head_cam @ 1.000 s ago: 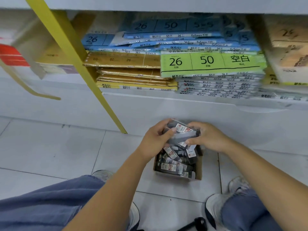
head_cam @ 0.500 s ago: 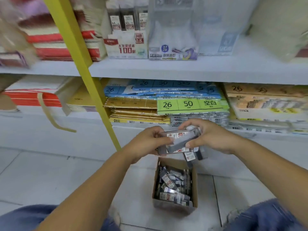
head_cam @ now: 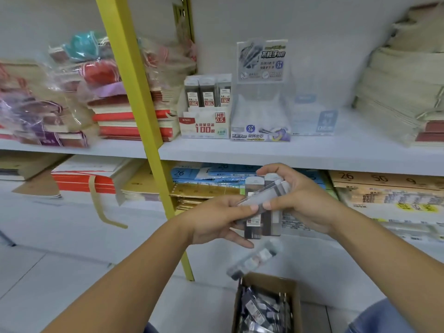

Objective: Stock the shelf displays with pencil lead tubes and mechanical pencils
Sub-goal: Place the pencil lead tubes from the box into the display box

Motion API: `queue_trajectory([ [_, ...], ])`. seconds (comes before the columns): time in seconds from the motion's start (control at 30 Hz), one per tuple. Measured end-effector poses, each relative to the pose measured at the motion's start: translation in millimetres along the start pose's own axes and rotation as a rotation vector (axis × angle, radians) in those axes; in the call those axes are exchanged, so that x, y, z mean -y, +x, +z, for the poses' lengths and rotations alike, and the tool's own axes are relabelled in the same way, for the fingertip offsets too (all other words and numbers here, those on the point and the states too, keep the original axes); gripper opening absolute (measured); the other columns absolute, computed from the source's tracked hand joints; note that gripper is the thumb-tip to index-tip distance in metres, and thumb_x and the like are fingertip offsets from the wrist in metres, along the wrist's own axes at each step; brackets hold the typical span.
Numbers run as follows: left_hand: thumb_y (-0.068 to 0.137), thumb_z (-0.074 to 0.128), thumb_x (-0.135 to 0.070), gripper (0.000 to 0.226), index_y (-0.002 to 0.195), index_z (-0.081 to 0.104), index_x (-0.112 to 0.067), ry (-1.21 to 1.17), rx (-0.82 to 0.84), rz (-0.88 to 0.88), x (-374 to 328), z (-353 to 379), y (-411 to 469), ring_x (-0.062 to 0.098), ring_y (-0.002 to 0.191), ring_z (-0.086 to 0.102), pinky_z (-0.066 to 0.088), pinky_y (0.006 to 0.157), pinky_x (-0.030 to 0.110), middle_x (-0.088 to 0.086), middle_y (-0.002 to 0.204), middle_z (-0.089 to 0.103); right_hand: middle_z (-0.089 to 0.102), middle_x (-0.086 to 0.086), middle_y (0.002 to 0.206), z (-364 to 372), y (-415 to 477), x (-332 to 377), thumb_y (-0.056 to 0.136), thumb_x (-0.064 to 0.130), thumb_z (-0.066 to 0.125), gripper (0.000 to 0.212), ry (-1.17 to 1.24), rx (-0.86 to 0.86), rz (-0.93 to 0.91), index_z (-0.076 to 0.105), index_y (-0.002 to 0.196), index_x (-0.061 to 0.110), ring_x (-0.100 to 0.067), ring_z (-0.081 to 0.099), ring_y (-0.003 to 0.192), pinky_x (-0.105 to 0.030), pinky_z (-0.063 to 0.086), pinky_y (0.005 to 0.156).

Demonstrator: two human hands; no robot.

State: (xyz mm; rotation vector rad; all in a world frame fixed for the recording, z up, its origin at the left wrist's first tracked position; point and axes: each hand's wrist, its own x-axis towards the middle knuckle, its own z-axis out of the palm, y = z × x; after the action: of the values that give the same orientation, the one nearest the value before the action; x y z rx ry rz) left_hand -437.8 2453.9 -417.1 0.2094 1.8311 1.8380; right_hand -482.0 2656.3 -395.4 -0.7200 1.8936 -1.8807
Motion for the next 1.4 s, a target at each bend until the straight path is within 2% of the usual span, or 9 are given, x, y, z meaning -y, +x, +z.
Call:
queue_trajectory([
  [0.13,0.099,0.061,-0.023,0.033,0.130,0.062,-0.013,-0.080,-0.052,0.039,3,-10,3,0.025,0.120,0.064,0.060,0.084,0.042,0.011,0.130,0.066,0.069,-0.005,0.105,6,12,-6,0.072,-0.025,0.060,0.065,0.092,-0.068,-0.036,0.063,0.112,0.027,-0.024,0.066,0.088,-0.039,0.055,0.082],
  [0.23,0.095,0.064,-0.025,0.031,0.124,0.064,-0.015,-0.052,-0.112,0.055,4,-15,6,0.018,0.113,0.067,0.060,0.085,0.038,0.007,0.120,0.070,0.066,-0.004,0.111,7,16,-9,0.075,-0.012,0.069,0.065,-0.108,-0.119,-0.054,0.060,0.114,0.039,-0.031,0.065,0.094,-0.047,0.052,0.091],
  [0.4,0.088,0.067,-0.031,0.041,0.127,0.062,-0.022,-0.049,-0.147,0.084,10,-21,7,0.021,0.112,0.068,0.060,0.083,0.032,0.007,0.121,0.071,0.063,0.026,0.102,2,15,-7,0.074,0.027,0.081,0.054,-0.509,-0.167,-0.107,0.053,0.112,0.053,0.005,0.062,0.088,-0.007,0.045,0.072],
  [0.57,0.091,0.069,-0.026,0.031,0.121,0.066,-0.026,-0.054,-0.170,0.060,16,-19,1,0.019,0.105,0.071,0.060,0.078,0.031,0.002,0.113,0.074,0.066,0.020,0.097,6,14,-15,0.074,0.018,0.082,0.055,-0.385,-0.136,-0.042,0.052,0.109,0.048,-0.004,0.065,0.076,-0.024,0.055,0.067],
  [0.7,0.082,0.072,-0.034,0.049,0.128,0.061,-0.022,-0.110,-0.158,0.018,20,-13,-6,0.023,0.109,0.070,0.061,0.081,0.037,0.006,0.119,0.072,0.070,0.002,0.097,8,12,-18,0.078,0.008,0.078,0.048,-0.281,-0.074,-0.039,0.056,0.108,0.038,-0.022,0.064,0.069,-0.037,0.057,0.066],
  [0.87,0.087,0.067,-0.035,0.050,0.134,0.055,-0.022,-0.187,-0.139,0.071,21,-8,-12,0.031,0.111,0.069,0.062,0.079,0.038,0.010,0.125,0.069,0.071,-0.002,0.098,14,9,-19,0.079,0.007,0.076,0.047,-0.251,-0.082,-0.123,0.060,0.108,0.039,-0.023,0.066,0.072,-0.035,0.057,0.062],
  [0.97,0.086,0.066,-0.036,0.044,0.128,0.059,-0.023,-0.184,-0.192,0.134,19,-6,-13,0.029,0.107,0.070,0.062,0.073,0.033,0.008,0.118,0.072,0.072,0.005,0.103,19,9,-18,0.077,0.002,0.077,0.054,-0.175,-0.155,-0.185,0.064,0.113,0.039,-0.015,0.070,0.079,-0.028,0.055,0.060],
  [1.23,0.080,0.074,-0.032,0.045,0.123,0.064,-0.022,-0.295,-0.289,0.231,6,-12,-15,0.022,0.098,0.071,0.061,0.073,0.033,0.007,0.109,0.072,0.073,-0.003,0.095,27,22,4,0.082,0.004,0.073,0.044,-0.114,-0.360,-0.257,0.058,0.102,0.040,-0.021,0.072,0.078,-0.032,0.059,0.059],
  [1.4,0.081,0.074,-0.032,0.045,0.122,0.060,-0.019,-0.279,-0.394,0.349,-5,-15,-12,0.027,0.100,0.073,0.061,0.069,0.030,0.009,0.110,0.074,0.069,0.006,0.093,30,36,36,0.081,0.015,0.075,0.047,-0.299,-0.381,-0.271,0.055,0.100,0.053,-0.021,0.068,0.056,-0.026,0.048,0.044],
])
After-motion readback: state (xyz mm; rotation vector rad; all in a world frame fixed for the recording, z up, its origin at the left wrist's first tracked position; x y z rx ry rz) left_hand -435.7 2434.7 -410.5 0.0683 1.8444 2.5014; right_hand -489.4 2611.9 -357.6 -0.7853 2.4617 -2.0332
